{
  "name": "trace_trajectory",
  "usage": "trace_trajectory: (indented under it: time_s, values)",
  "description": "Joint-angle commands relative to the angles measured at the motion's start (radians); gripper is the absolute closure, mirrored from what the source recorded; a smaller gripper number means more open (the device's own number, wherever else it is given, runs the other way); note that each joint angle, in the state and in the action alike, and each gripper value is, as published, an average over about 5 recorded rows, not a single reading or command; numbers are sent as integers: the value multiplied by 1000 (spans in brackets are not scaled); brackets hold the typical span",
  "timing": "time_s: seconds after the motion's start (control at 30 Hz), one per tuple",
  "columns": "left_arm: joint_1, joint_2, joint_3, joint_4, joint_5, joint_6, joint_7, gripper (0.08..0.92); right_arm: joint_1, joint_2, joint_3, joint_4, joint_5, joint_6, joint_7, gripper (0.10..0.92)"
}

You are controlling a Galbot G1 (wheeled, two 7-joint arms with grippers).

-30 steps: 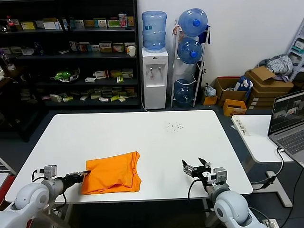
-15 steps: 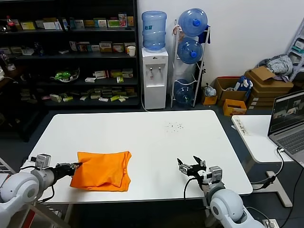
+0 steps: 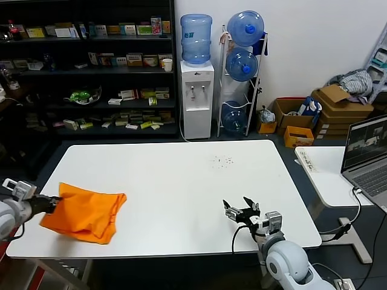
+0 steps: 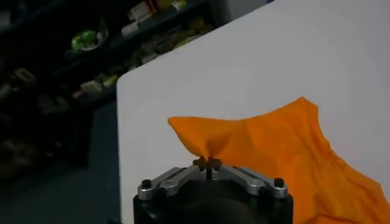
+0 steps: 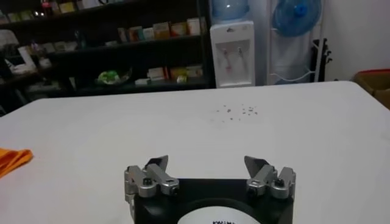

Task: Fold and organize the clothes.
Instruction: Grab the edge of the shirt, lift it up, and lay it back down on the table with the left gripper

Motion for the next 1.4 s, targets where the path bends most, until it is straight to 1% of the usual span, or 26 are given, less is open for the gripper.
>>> trace_trajectory:
  time_s: [0.03,0.13,0.2,0.27,0.33,0.4,0.47,0.57,0.67,0.73,0.77,0.83,0.97,1.2,1.4]
  values:
    - [-3,108,-5,109,71,2,31,896,3,10,-9,-1,-7,5,-2,203]
    - [4,90,-3,41,-23,13,1,896,2,19,-11,-4,-13,4,0,203]
    - [9,59,2,-52,-154,22,-52,896,2,26,-10,-12,-19,2,2,203]
    - [-2,-1,15,-158,-308,25,-129,896,1,35,-8,-22,-24,0,5,203]
    - [-52,-104,62,-251,-455,20,-226,896,-1,46,-4,-33,-32,-4,10,203]
    - [-159,-241,142,-299,-565,15,-324,896,-5,59,1,-43,-40,-9,15,203]
    - [-306,-398,245,-311,-657,13,-436,896,-11,71,10,-51,-50,-14,21,203]
    - [-478,-598,389,-273,-724,8,-574,896,-21,85,23,-53,-66,-21,29,203]
    - [-590,-756,520,-192,-703,-1,-634,896,-29,101,39,-44,-77,-32,39,203]
    - [-635,-835,571,-126,-679,-5,-656,896,-33,110,49,-35,-79,-40,46,203]
    - [-650,-862,585,-94,-666,-5,-664,896,-34,112,51,-32,-80,-42,49,203]
    - [-670,-900,608,-37,-640,-6,-667,896,-37,117,53,-28,-83,-44,52,203]
    - [-671,-922,633,26,-590,-5,-635,896,-39,120,50,-29,-85,-43,52,203]
    - [-620,-929,633,52,-523,-6,-610,896,-34,115,44,-39,-83,-36,49,203]
    - [-616,-946,627,67,-491,-12,-609,896,-32,115,34,-40,-82,-34,47,203]
